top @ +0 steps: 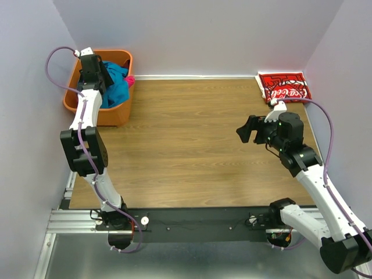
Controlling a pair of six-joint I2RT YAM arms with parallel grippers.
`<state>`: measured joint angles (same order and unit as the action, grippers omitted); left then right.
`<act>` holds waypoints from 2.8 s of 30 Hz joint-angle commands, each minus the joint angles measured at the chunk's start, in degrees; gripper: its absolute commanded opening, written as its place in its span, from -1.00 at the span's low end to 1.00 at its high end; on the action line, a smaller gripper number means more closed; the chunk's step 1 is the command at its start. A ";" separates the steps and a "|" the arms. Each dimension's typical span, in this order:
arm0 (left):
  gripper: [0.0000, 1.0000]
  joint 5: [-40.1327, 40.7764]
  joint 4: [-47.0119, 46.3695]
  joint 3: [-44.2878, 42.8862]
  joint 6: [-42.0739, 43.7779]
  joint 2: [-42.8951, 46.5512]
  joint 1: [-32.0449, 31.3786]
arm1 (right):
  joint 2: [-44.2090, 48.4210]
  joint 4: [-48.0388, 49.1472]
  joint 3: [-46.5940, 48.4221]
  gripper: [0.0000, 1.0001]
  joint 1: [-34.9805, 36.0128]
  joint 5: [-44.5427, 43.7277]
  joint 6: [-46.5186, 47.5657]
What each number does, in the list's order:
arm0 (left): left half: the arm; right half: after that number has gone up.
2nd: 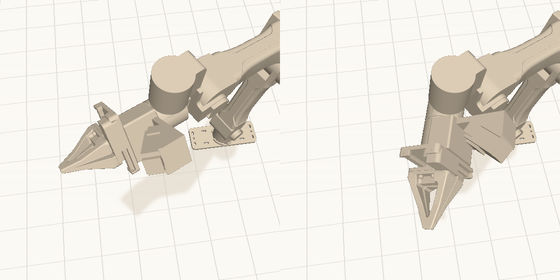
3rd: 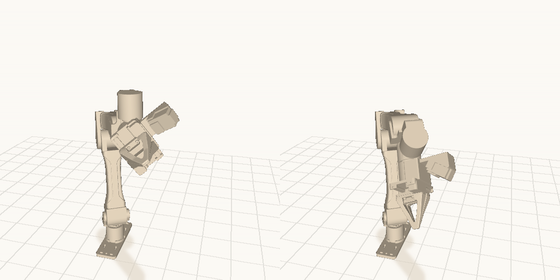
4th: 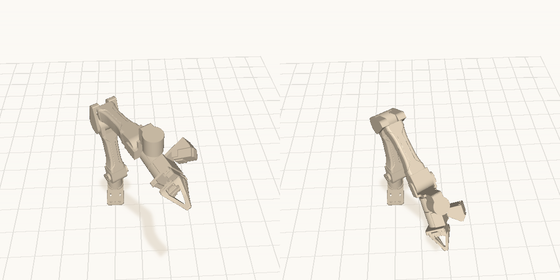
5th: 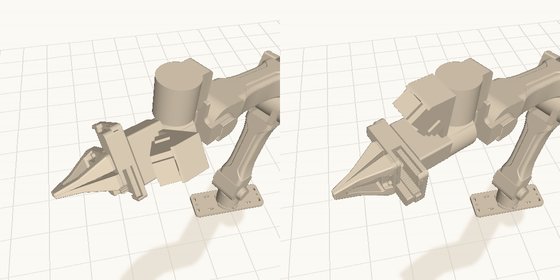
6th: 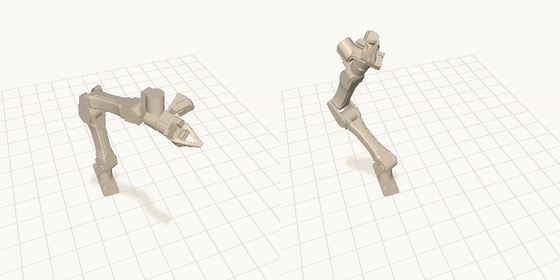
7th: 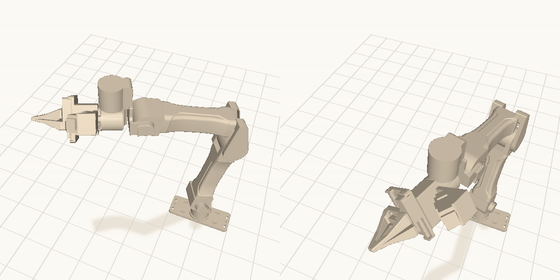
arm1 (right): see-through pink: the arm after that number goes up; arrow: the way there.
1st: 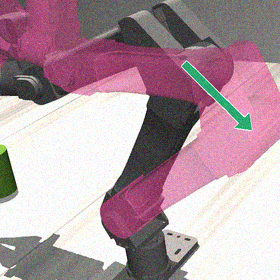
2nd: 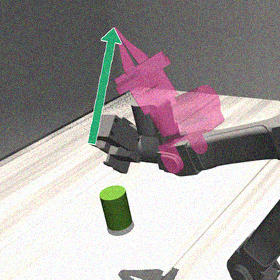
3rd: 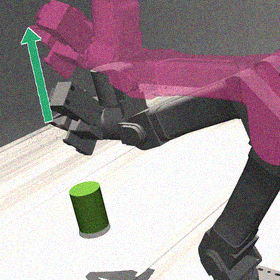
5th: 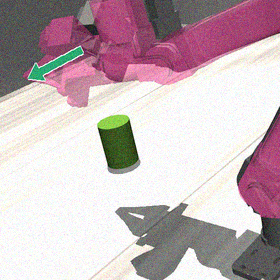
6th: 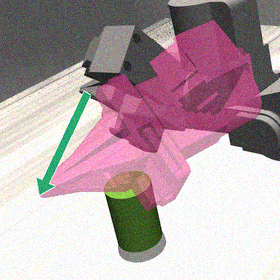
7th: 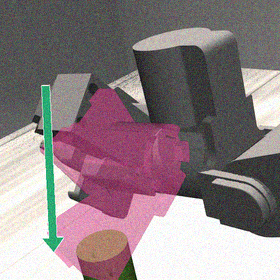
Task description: Fold and stack the t-shirts
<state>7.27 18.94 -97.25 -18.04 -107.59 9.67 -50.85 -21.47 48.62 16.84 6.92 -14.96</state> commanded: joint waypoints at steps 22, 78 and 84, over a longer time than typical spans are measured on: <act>-1.00 10.13 -4.00 -14.54 2.66 4.30 -1.41 | 4.00 0.91 -2.21 1.00 0.38 0.64 -1.47; 0.20 6.44 -2.94 11.37 -1.20 15.03 -6.16 | 8.66 -0.94 -3.88 1.00 0.30 3.98 0.02; 0.12 9.33 -9.35 17.88 1.95 17.24 -6.42 | 7.87 -0.94 -3.88 1.00 0.30 4.16 -0.07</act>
<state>12.25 16.75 -81.23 -17.61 -91.81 3.25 -42.74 -21.17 44.91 16.84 10.35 -14.61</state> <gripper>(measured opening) 0.594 0.997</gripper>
